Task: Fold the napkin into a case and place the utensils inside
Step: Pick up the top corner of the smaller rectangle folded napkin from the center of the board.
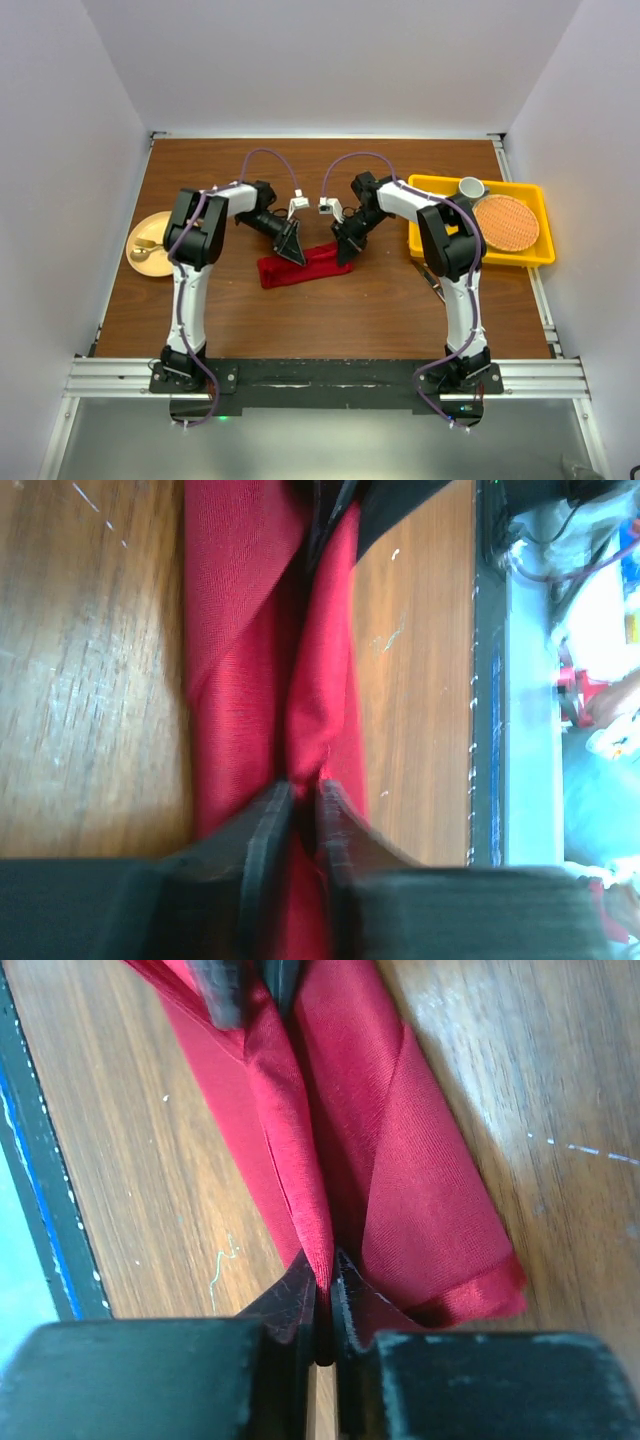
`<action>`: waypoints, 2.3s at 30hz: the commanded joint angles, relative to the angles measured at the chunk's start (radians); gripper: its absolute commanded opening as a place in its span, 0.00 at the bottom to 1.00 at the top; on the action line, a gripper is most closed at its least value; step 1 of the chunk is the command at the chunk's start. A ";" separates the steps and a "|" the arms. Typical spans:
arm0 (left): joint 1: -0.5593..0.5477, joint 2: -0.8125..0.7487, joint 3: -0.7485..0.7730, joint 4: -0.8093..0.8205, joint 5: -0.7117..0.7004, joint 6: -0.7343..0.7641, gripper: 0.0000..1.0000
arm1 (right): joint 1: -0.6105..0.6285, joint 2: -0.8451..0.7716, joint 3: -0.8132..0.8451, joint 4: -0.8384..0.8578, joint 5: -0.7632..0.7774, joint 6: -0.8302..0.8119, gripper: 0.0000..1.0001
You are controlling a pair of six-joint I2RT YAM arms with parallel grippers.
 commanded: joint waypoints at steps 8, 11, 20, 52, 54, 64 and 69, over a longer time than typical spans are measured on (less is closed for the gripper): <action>0.151 -0.431 -0.228 0.471 -0.123 -0.222 0.60 | -0.004 0.046 -0.008 0.014 0.014 0.077 0.00; 0.124 -0.523 -0.328 0.523 -0.212 -0.193 0.69 | -0.004 0.051 -0.001 0.006 0.008 0.088 0.00; -0.056 -0.640 -0.527 0.874 -0.307 -0.242 0.64 | -0.002 0.002 -0.036 0.005 -0.063 0.076 0.00; -0.228 -0.381 -0.549 1.187 -0.223 -0.488 0.54 | -0.008 -0.034 -0.036 0.025 -0.109 0.103 0.00; -0.234 -0.378 -0.555 1.181 -0.230 -0.483 0.49 | -0.010 -0.035 -0.036 0.023 -0.110 0.102 0.00; -0.236 -0.372 -0.552 1.144 -0.278 -0.479 0.22 | -0.014 -0.031 -0.036 0.020 -0.116 0.099 0.00; -0.234 -0.375 -0.529 1.092 -0.307 -0.497 0.00 | -0.016 -0.026 -0.034 0.017 -0.115 0.102 0.02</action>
